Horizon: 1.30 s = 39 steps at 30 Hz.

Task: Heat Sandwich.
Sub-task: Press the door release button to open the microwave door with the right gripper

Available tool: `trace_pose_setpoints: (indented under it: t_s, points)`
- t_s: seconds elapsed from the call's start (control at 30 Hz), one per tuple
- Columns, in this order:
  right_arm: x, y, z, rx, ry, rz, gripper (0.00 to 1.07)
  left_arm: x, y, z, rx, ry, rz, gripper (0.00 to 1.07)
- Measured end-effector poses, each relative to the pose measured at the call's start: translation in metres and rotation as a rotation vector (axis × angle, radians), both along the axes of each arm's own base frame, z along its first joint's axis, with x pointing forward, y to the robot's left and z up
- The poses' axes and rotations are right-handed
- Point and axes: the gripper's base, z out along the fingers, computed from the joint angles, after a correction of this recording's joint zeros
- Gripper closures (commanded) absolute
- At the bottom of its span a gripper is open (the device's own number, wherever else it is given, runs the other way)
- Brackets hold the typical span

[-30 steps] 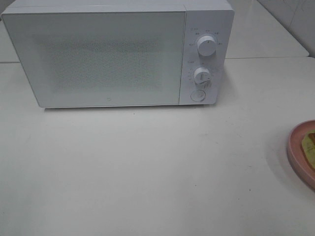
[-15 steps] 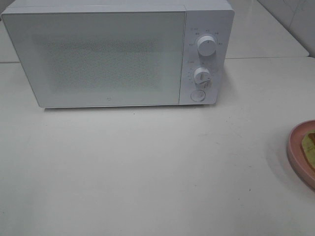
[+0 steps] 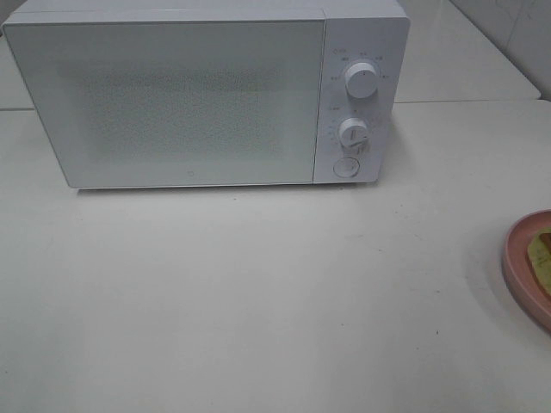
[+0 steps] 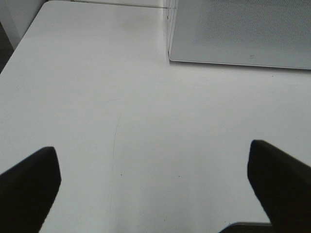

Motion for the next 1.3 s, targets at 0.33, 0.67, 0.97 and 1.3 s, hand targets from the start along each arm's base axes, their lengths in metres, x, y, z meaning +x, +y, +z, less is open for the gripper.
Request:
trace_pose_setpoints:
  t_s: [0.33,0.67,0.97,1.3]
  points:
    - [0.039,0.007,-0.005,-0.007,0.038,0.017,0.31,0.000,0.000,0.000,0.000,0.000,0.000,0.09]
    - [0.077,0.013,-0.016,-0.013,0.079,0.033,0.31,0.000,0.000,0.000,0.000,0.000,0.000,0.09]
    - [0.107,0.019,-0.029,0.004,0.089,0.041,0.31,0.000,0.000,0.000,0.000,0.000,0.000,0.09]
    - [0.137,0.026,-0.035,0.025,-0.009,0.068,0.31,0.000,0.000,0.000,0.000,0.000,0.000,0.09]
